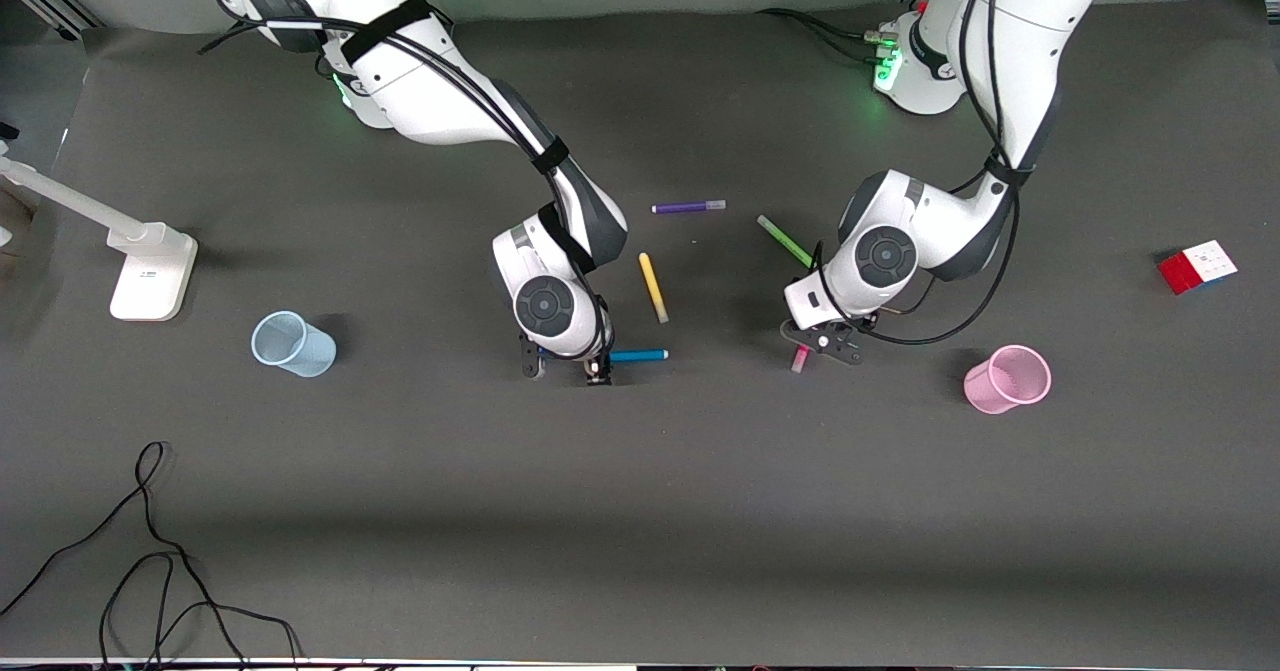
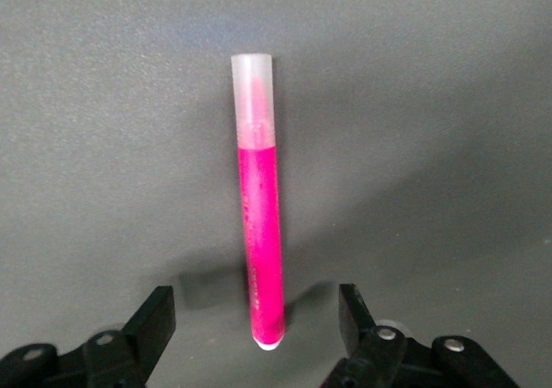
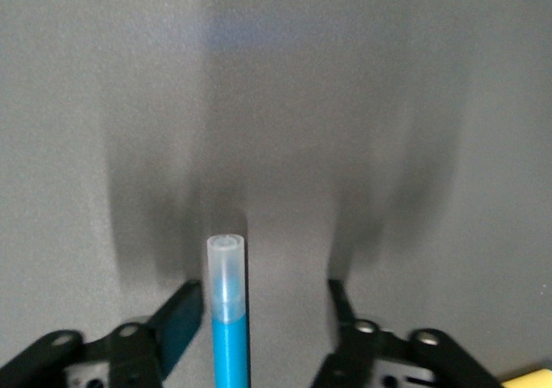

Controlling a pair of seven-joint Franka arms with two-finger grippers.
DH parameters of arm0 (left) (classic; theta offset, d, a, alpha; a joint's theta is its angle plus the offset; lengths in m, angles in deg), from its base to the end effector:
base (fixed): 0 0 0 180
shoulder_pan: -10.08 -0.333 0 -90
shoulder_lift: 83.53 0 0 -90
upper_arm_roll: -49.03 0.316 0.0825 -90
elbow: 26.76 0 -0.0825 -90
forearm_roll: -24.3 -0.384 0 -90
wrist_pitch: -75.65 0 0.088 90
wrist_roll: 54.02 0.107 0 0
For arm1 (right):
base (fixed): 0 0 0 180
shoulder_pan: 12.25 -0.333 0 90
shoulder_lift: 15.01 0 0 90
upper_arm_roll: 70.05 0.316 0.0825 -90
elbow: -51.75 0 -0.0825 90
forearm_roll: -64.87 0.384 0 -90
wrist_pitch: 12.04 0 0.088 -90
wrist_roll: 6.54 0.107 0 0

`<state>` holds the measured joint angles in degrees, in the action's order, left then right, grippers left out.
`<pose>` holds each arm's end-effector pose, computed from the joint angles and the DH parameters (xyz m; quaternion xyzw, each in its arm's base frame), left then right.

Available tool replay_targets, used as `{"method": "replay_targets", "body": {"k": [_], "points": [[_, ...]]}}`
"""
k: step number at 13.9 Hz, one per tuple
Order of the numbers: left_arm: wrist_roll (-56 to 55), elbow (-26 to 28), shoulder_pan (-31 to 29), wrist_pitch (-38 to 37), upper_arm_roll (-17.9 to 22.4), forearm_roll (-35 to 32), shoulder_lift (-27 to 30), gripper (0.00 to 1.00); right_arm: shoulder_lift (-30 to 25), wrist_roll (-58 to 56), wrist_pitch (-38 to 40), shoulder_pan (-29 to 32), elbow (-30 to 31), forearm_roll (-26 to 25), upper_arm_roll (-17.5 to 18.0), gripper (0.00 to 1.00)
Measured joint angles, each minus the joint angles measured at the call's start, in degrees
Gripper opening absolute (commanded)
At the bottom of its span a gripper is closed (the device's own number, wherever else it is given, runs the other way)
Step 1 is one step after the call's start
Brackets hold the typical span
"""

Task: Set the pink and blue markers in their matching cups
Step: 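Grasp the blue marker with the right gripper while the left gripper grasps pink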

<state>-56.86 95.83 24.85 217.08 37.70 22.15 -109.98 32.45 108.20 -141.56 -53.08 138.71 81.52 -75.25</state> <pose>0.4995 -0.2472 0.1796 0.9754 -0.2089 -0.0678 0.0172 0.5592 0.4215 0.1640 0.7124 -0.6967 -0.0816 0.0189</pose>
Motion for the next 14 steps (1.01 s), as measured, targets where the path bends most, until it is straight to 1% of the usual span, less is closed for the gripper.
{"method": "replay_targets", "body": {"k": [1, 2, 4, 5, 8, 11, 12, 14], "points": [[-0.96, 0.00, 0.08, 0.00, 0.00, 0.00, 0.00, 0.39, 0.05, 0.19, 0.00, -0.15, 0.00, 0.00, -0.08, 0.04], [-1.94, -0.02, 0.09, 0.00, 0.00, 0.00, 0.00, 0.28, -0.02, 0.46, 0.45, -0.25, 0.00, 0.00, -0.08, 0.00], [-3.14, -0.07, 0.11, 0.00, 0.01, -0.01, 0.00, 0.07, -0.15, 0.73, 1.11, -0.46, 0.00, -0.05, -0.16, 0.00], [-3.44, -0.08, 0.13, 0.00, 0.01, -0.01, 0.00, 0.00, -0.16, 0.73, 1.12, -0.47, -0.01, -0.17, -0.17, 0.00], [-3.80, -0.16, 0.14, 0.00, 0.03, -0.01, 0.04, 0.00, -0.16, 0.77, 0.35, -0.47, -0.39, -2.30, -0.77, 0.00], [-4.43, -1.07, 0.12, -0.31, 0.34, -0.01, 0.05, 0.00, -0.75, 0.64, 0.46, -0.30, -1.54, -3.51, -3.52, 0.00], [-4.91, -2.56, 0.09, -1.93, 0.57, -0.01, 0.08, 0.00, -1.47, 0.15, 1.61, -0.27, -1.90, -4.19, -4.51, 0.00], [-6.23, -8.37, -0.33, -9.79, 1.01, 0.01, 0.42, 0.00, -4.15, -3.08, 6.50, -0.25, -2.75, -4.77, -6.54, 0.00]]}}
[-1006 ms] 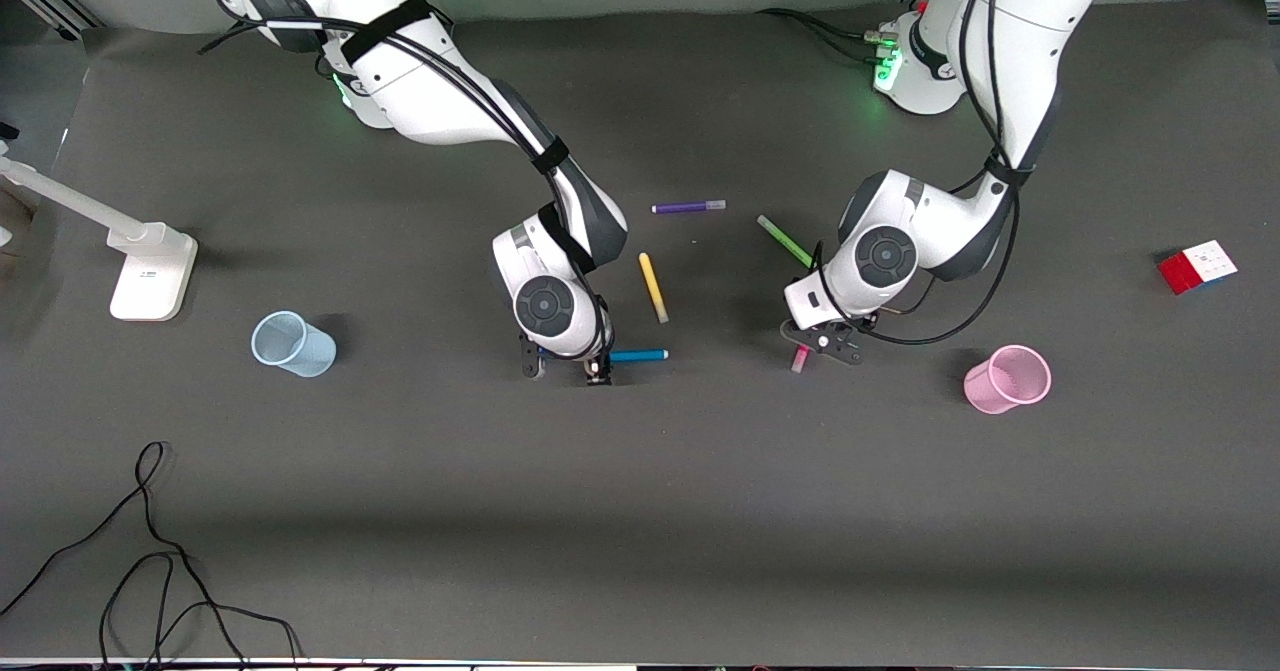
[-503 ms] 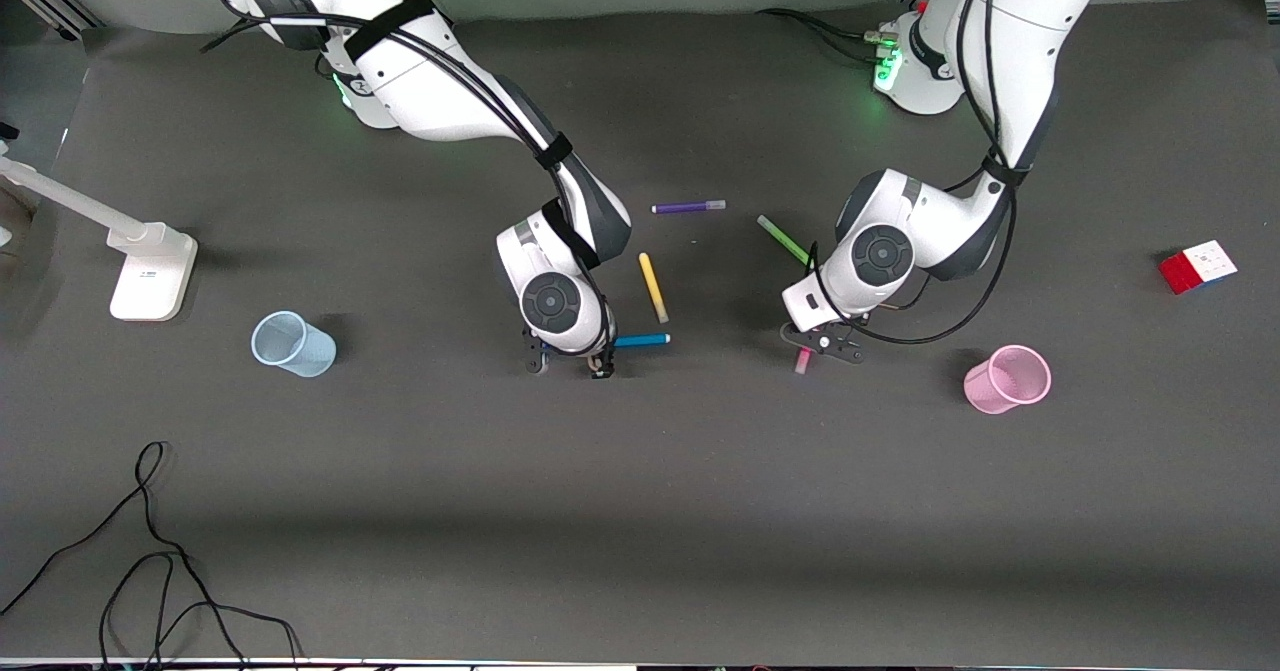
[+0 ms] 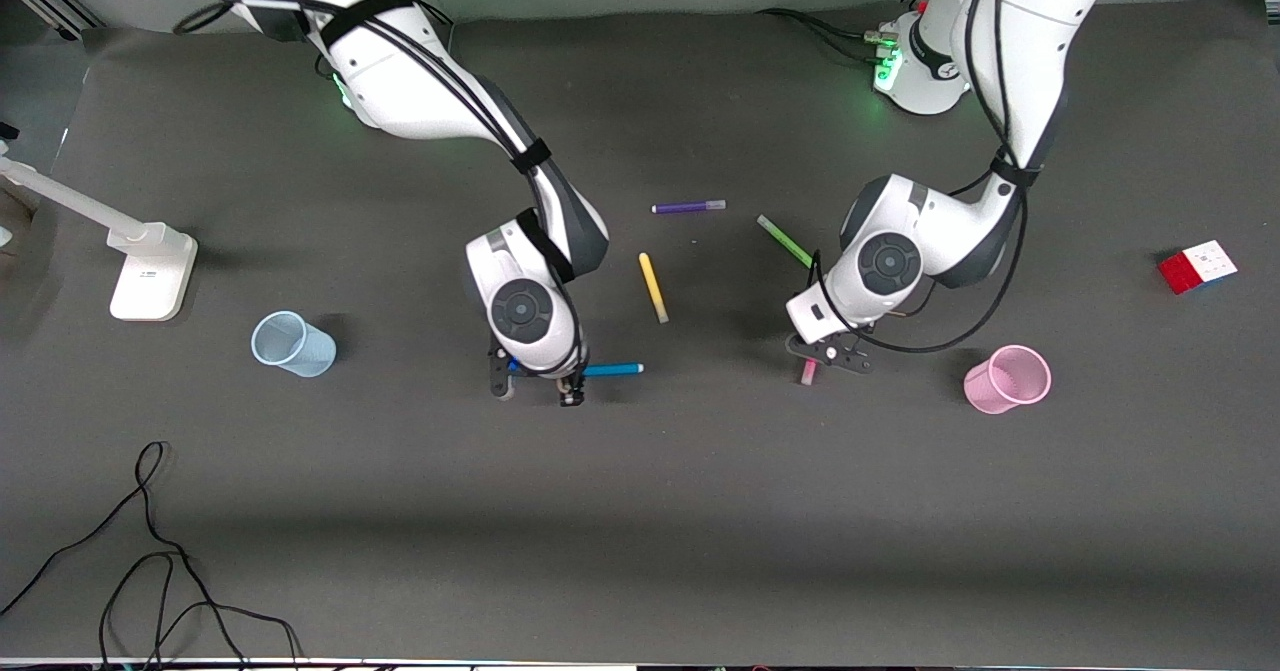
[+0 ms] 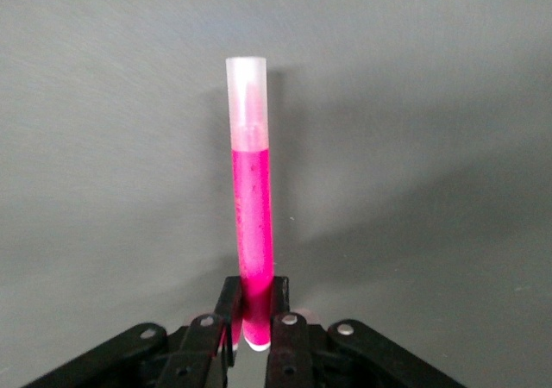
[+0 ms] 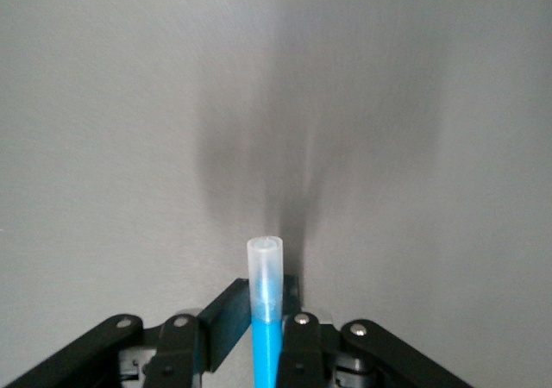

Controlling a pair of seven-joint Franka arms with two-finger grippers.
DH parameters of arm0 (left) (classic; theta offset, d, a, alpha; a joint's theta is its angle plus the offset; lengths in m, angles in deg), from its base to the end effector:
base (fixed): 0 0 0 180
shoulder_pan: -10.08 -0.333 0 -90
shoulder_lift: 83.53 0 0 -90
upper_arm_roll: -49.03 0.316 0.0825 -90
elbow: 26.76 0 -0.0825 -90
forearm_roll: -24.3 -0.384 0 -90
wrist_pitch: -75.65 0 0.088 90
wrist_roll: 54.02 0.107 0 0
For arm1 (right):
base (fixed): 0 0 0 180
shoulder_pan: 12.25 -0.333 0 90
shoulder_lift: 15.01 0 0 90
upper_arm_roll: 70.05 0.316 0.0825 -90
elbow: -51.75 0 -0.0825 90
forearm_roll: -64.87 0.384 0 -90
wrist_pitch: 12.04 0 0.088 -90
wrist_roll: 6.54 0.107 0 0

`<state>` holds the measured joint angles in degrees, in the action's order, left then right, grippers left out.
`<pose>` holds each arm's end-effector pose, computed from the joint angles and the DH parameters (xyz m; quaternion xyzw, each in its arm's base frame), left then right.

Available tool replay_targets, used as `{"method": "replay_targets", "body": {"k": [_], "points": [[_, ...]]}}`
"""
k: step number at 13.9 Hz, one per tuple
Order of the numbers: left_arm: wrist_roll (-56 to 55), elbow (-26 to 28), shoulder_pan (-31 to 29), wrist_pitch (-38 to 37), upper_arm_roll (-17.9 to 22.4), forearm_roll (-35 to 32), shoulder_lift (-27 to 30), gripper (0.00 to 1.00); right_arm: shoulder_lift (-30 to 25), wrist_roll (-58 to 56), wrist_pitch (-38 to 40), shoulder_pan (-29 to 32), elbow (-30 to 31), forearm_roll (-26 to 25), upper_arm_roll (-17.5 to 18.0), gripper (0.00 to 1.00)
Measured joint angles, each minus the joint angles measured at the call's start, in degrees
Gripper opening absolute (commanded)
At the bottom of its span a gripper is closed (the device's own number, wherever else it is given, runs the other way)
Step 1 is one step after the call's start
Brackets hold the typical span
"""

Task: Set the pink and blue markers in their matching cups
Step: 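Carry the blue marker to the blue cup while the left gripper carries pink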

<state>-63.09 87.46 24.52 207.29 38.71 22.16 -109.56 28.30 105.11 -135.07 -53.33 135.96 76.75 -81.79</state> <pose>0.5402 -0.2460 0.2234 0.9868 -0.1433 -0.0758 0.0050 0.6041 0.3780 0.2324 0.7296 -0.6831 -0.0234 0.0234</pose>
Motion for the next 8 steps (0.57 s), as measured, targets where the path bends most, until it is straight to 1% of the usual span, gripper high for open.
{"method": "replay_targets", "body": {"k": [2, 4, 6, 8], "points": [[-1.52, -7.74, -1.73, -10.77, 0.26, 0.02, 1.17, 0.00, -4.54, -5.36, 8.03, 0.02, -0.48, -0.45, -2.54, 0.00], [-3.11, -14.30, -4.68, -20.60, 0.52, 0.02, 3.23, 0.00, -9.14, -12.13, 16.69, 0.07, -0.50, -3.05, -5.44, 0.00], [-3.39, -18.61, -9.18, -28.02, 0.70, 0.00, 5.60, 0.00, -12.61, -20.76, 25.60, 0.30, -0.31, -8.02, -7.99, 0.00], [-3.25, -20.53, -14.40, -32.28, 0.90, -0.04, 7.39, 0.00, -14.35, -30.53, 32.22, 0.33, 0.00, -12.46, -10.95, 0.00]]}}
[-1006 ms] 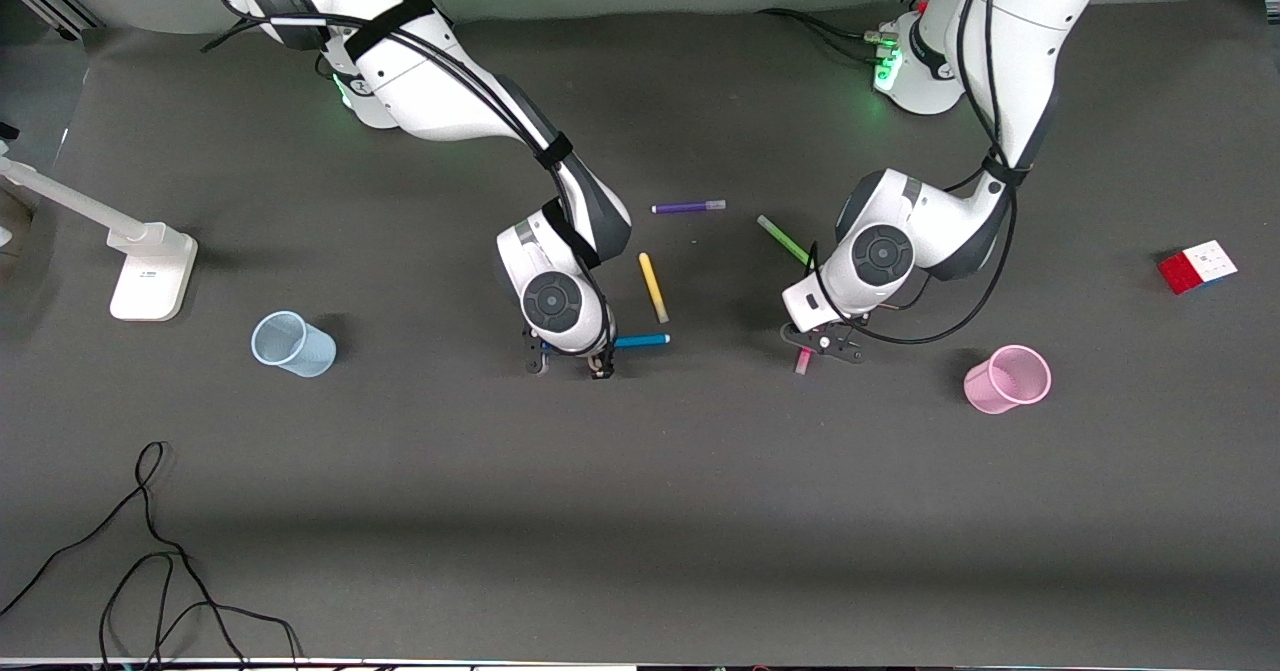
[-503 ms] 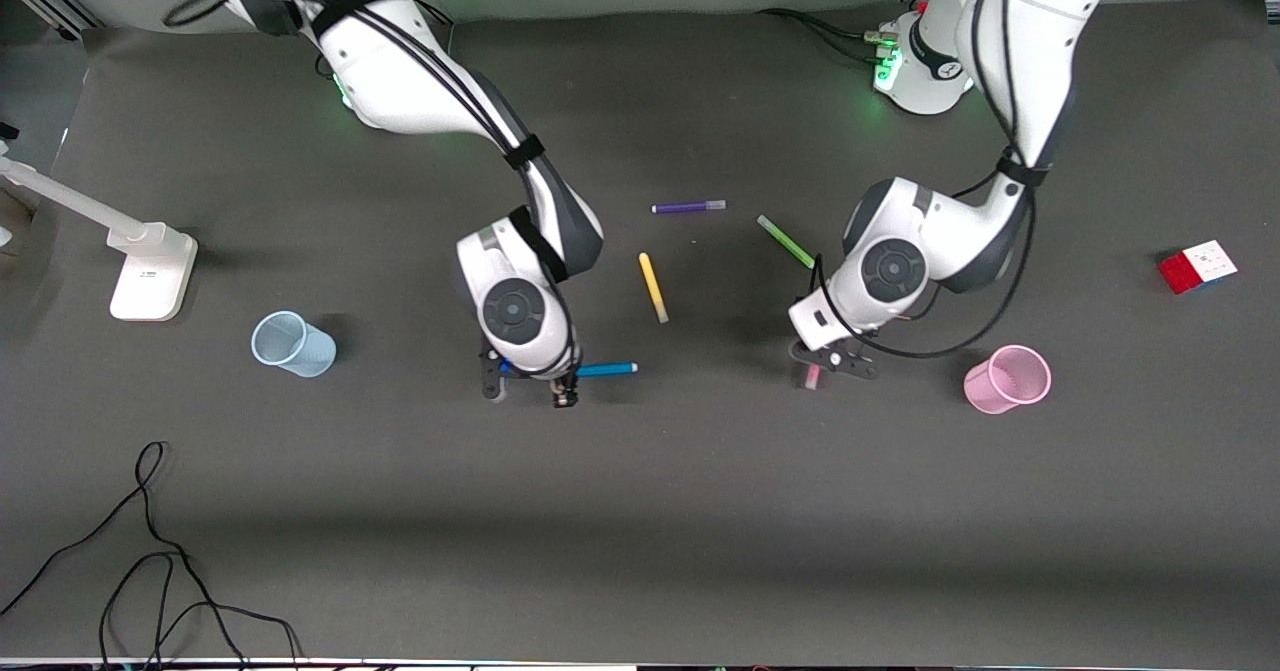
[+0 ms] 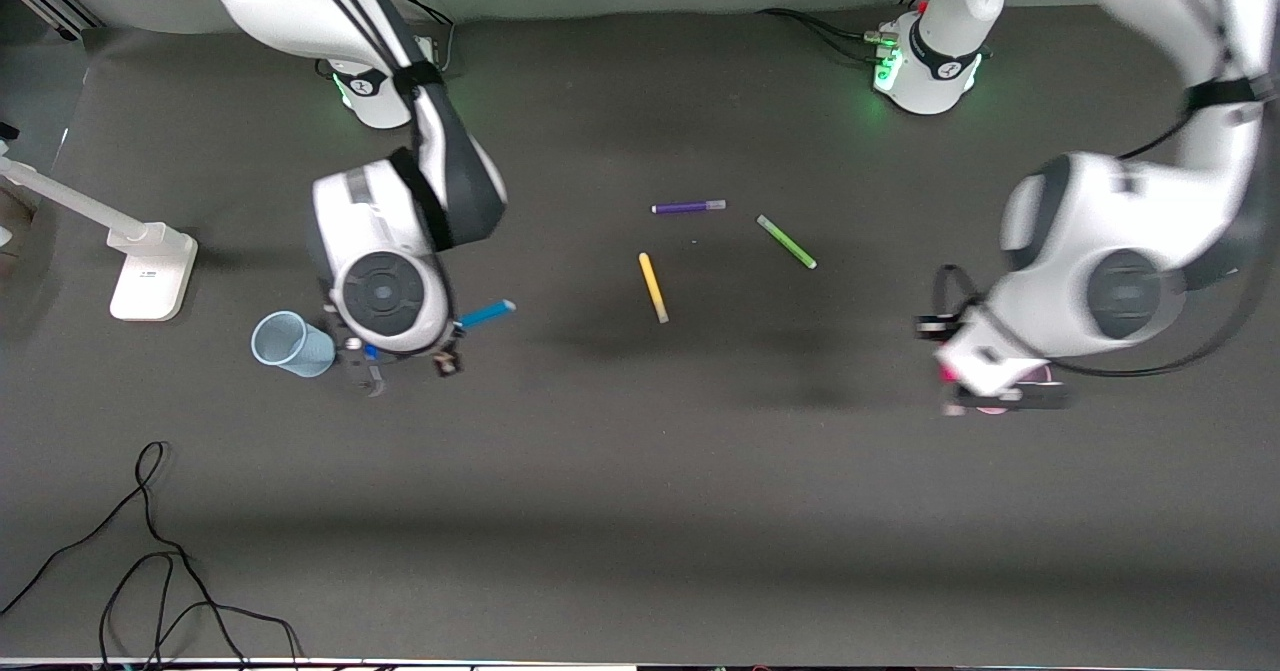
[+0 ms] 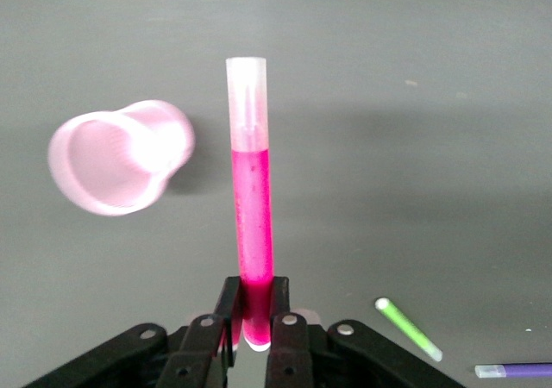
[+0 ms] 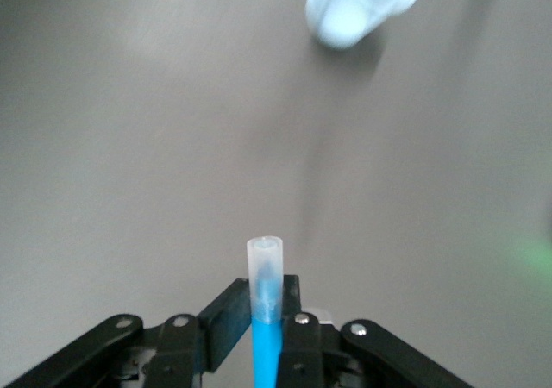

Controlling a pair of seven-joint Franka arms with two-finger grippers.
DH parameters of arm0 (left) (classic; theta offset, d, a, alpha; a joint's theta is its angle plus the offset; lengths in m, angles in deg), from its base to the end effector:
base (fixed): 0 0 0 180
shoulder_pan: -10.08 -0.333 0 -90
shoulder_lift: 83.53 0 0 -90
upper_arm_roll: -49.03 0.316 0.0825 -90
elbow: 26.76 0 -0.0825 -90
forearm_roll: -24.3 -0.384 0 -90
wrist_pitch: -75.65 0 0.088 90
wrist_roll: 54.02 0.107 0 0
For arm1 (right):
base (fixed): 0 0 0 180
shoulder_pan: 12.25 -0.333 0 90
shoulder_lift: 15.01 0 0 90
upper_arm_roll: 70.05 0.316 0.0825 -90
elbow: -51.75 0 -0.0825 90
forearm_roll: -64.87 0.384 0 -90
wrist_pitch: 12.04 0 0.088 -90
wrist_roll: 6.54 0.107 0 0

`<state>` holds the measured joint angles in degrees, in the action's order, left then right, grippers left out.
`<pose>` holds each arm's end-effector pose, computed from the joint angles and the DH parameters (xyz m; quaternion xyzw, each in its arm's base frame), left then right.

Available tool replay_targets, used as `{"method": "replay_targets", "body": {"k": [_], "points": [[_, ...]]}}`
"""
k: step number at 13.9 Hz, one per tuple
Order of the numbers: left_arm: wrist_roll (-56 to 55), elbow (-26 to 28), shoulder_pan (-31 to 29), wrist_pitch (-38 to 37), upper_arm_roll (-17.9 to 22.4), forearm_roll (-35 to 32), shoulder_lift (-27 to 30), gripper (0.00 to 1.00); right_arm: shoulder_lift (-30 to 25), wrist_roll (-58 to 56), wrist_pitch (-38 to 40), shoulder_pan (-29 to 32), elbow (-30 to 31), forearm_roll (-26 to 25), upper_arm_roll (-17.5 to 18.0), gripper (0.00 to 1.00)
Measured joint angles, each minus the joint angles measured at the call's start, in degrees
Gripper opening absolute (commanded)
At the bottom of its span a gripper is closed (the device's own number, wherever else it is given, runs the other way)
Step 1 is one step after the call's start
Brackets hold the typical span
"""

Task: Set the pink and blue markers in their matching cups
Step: 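Carry the blue marker to the blue cup while the left gripper carries pink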

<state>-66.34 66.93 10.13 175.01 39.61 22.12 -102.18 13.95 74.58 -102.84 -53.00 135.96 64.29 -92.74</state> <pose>0.6207 -0.0903 0.4147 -0.9936 -0.0209 0.1103 0.0129 0.6053 0.2372 0.3829 0.8382 -0.5066 -0.0361 0.1986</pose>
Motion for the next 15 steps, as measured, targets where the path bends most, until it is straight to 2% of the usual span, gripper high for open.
{"method": "replay_targets", "body": {"k": [3, 7, 11, 15], "points": [[1.08, -1.12, -6.12, -2.60, 0.13, -0.06, 0.41, 0.00, -0.46, -11.16, 4.22, 0.07, 1.40, -7.55, -4.87, 0.00], [1.27, -5.24, -8.43, -10.20, 0.15, -1.70, -1.59, 0.00, -0.46, -17.91, 2.75, 0.09, 5.85, -16.30, -10.89, 0.00], [4.11, -14.04, -8.43, -20.84, -0.06, -3.20, -9.28, 0.00, -0.58, -18.87, -2.29, 0.14, 7.38, -20.26, -16.33, 0.00], [9.70, -22.43, -8.42, -27.21, -0.18, -3.33, -17.19, 0.00, -0.15, -18.29, -8.34, 0.54, 8.87, -21.76, -18.09, 0.00]]}}
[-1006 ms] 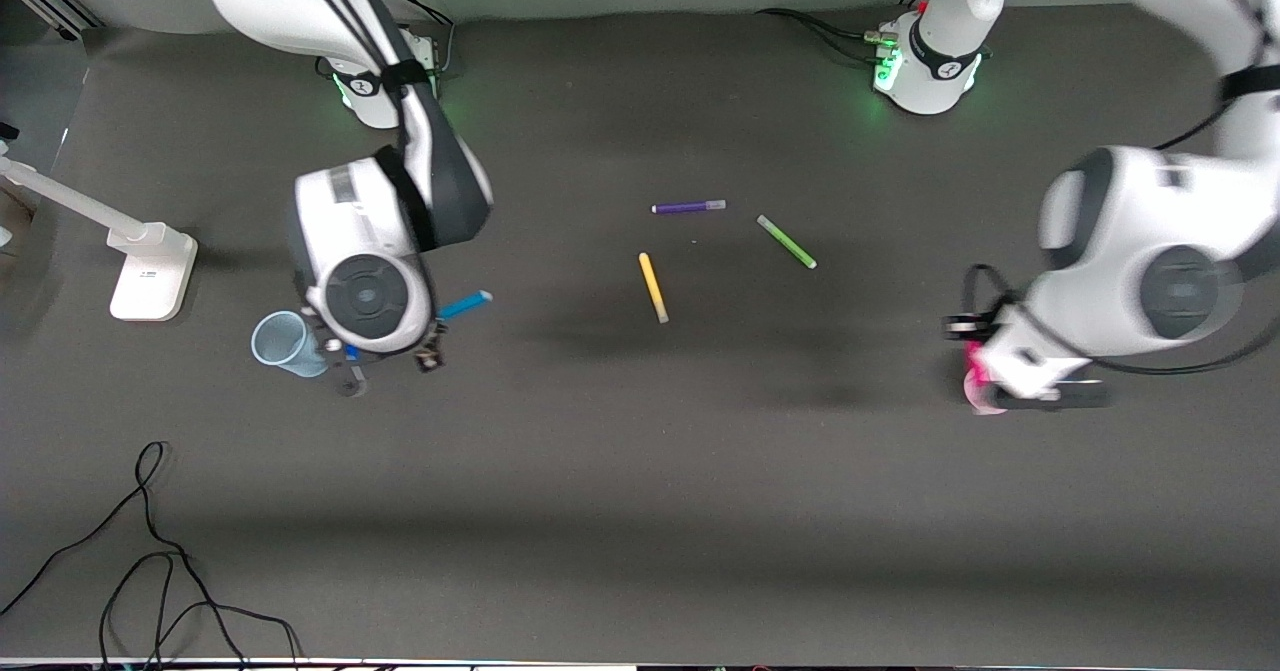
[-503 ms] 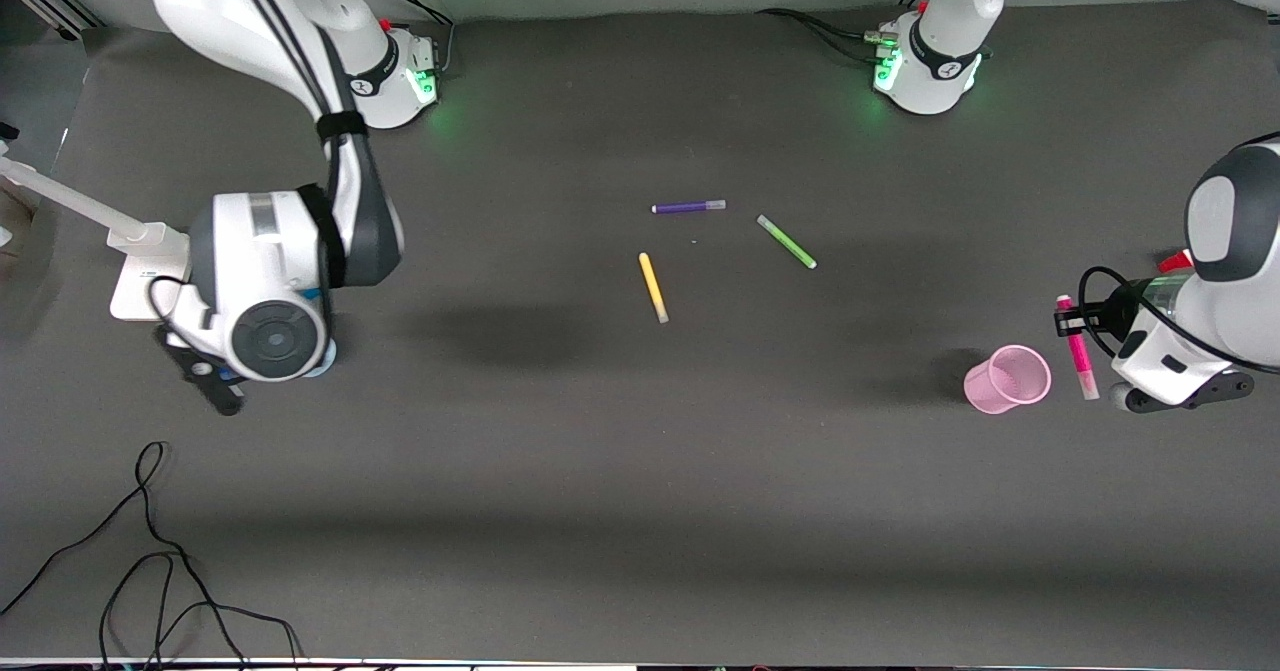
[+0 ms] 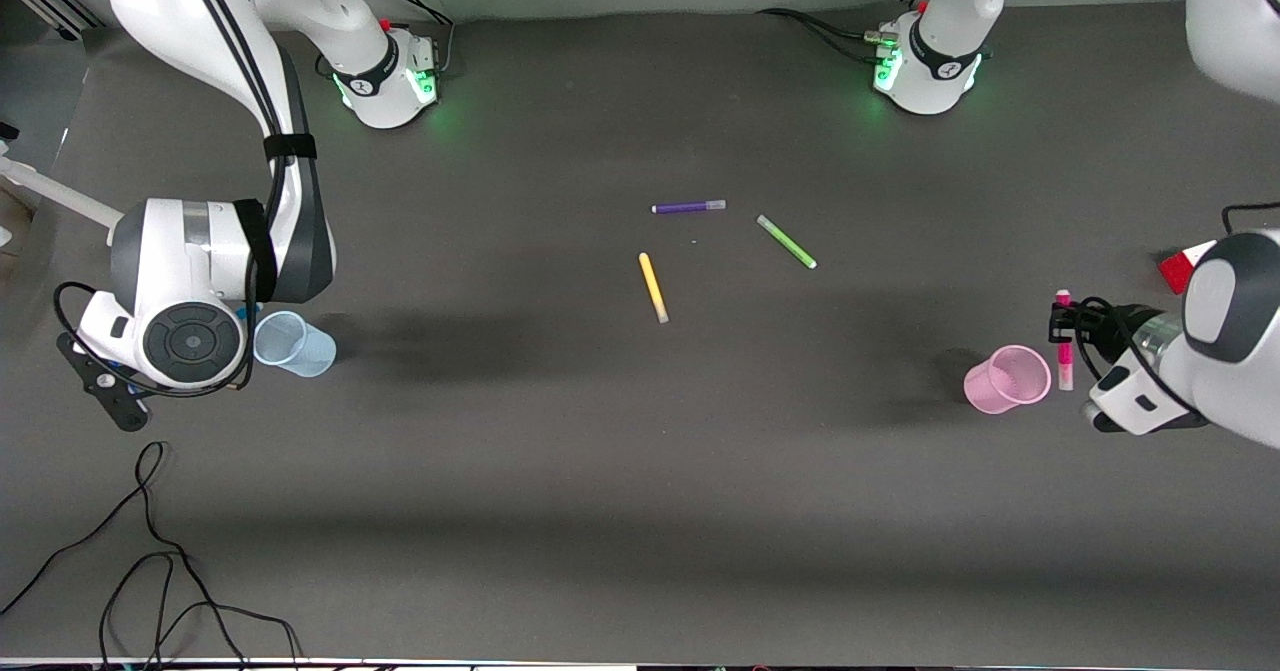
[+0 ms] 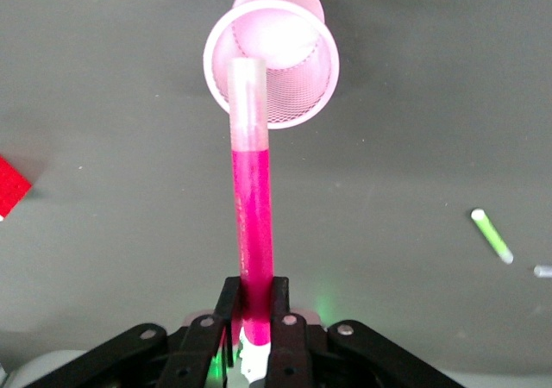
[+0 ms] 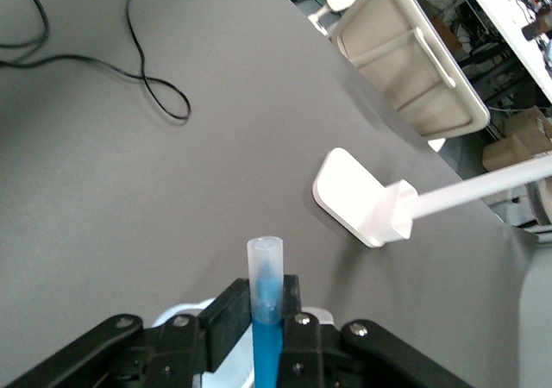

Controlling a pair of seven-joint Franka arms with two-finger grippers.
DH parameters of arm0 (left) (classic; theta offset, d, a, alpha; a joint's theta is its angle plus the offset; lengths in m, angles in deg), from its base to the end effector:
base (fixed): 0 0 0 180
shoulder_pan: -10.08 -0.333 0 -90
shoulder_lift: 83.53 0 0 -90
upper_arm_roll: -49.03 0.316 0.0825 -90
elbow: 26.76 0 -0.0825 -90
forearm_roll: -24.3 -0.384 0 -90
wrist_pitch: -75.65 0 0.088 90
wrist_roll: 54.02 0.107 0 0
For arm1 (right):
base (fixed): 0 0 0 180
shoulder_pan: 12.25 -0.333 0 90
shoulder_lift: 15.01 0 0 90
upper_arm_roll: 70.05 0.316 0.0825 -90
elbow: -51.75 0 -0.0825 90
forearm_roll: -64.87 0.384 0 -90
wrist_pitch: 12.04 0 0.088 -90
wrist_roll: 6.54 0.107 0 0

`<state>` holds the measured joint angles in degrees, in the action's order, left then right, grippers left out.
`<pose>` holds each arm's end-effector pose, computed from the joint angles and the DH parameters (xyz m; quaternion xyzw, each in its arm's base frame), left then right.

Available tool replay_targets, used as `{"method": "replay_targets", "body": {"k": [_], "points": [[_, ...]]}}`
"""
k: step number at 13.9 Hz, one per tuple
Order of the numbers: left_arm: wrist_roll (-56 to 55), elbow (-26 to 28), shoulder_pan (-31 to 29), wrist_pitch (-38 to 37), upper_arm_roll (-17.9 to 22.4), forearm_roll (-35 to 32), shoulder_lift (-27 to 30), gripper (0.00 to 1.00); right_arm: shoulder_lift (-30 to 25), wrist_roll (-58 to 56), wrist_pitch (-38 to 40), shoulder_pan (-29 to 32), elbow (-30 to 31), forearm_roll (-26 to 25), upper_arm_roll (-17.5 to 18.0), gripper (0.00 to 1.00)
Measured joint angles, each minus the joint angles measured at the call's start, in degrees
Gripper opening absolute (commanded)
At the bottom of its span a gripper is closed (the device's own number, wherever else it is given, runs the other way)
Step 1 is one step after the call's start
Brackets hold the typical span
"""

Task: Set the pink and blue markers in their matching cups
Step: 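Carry the blue marker to the blue cup while the left gripper carries pink, then lower the blue marker into the blue cup while the left gripper lowers pink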

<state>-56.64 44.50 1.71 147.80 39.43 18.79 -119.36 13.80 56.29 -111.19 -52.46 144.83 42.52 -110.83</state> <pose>0.6537 0.0227 0.3723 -0.9550 -0.0125 0.2963 0.0067 0.6364 0.0163 0.3881 0.8230 -0.4322 0.0590 0.3638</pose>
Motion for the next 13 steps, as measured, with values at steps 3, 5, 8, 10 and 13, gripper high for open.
{"method": "replay_targets", "body": {"k": [3, 5, 8, 10, 13], "points": [[3.07, -2.91, 0.10, -1.17, -0.30, -0.01, -3.84, 0.00, 2.98, 2.73, -5.72, 0.96, 1.59, -0.25, 0.00, 0.00], [3.83, -3.17, 0.25, -1.17, -0.38, -0.04, -5.71, 0.00, 5.47, 5.22, -9.38, 1.36, 3.30, -1.49, 0.01, 0.00], [3.99, -3.63, 0.37, -1.16, -0.40, -0.57, -8.01, 0.00, 6.74, 7.43, -12.65, 1.42, 5.84, -2.55, 0.00, 0.00], [4.02, -3.65, 0.42, -1.16, -0.41, -1.61, -8.81, 0.00, 6.81, 9.17, -14.18, 1.41, 7.05, -2.82, 0.00, 0.00], [4.03, -3.66, 0.89, -1.16, -0.43, -2.95, -10.19, 0.00, 6.94, 10.79, -14.58, 0.93, 8.86, -2.87, 0.01, 0.00]]}}
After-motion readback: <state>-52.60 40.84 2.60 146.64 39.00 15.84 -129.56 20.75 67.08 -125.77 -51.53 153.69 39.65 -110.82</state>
